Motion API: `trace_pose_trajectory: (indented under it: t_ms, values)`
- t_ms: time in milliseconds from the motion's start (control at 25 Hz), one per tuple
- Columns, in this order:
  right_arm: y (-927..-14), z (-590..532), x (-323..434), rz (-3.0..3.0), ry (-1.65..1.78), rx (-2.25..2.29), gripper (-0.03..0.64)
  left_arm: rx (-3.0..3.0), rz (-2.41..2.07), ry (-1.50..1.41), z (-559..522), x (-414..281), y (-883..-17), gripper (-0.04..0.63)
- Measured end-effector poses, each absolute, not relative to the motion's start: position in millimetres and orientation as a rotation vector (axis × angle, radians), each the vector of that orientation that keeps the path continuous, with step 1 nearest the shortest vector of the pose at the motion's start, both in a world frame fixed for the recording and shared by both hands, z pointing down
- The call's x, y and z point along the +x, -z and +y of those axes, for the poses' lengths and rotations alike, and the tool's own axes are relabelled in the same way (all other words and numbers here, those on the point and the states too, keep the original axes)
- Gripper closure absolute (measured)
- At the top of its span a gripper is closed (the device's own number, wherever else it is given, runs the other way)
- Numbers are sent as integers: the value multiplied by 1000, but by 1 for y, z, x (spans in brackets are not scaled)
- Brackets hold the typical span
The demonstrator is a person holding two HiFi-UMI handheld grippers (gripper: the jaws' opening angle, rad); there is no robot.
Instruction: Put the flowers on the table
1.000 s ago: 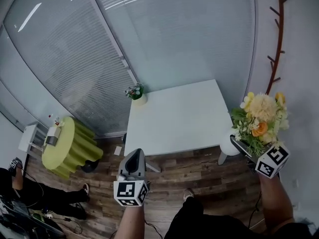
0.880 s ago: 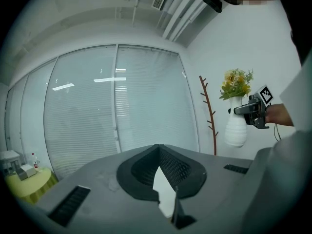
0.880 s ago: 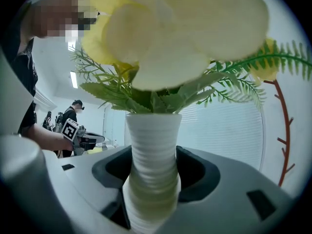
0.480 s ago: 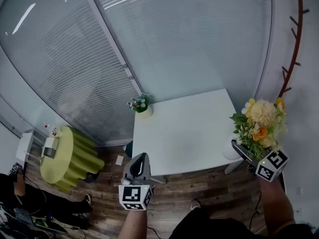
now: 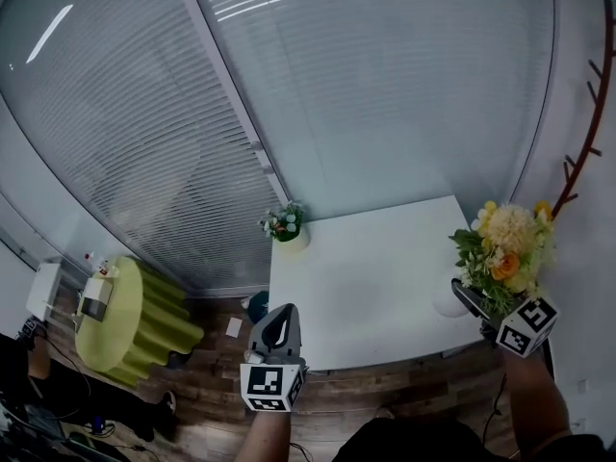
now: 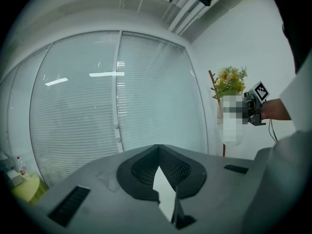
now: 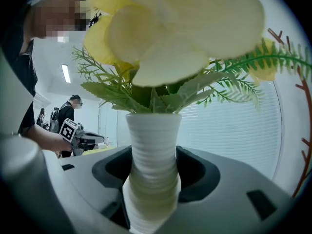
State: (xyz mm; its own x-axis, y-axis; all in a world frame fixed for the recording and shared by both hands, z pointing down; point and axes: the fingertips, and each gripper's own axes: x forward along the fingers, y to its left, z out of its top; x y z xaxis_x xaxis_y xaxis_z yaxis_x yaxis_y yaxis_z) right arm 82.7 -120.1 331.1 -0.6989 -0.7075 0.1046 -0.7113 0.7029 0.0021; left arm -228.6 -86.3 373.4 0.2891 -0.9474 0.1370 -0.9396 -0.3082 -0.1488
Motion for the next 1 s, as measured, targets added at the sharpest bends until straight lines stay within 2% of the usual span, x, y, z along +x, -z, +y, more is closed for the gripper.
trace_pose_trajectory:
  t_ms: [1000]
  values:
    - [-362,-217,36,-2830,-37,1038,330,-2473,1920,299,-169,-242,-407,600]
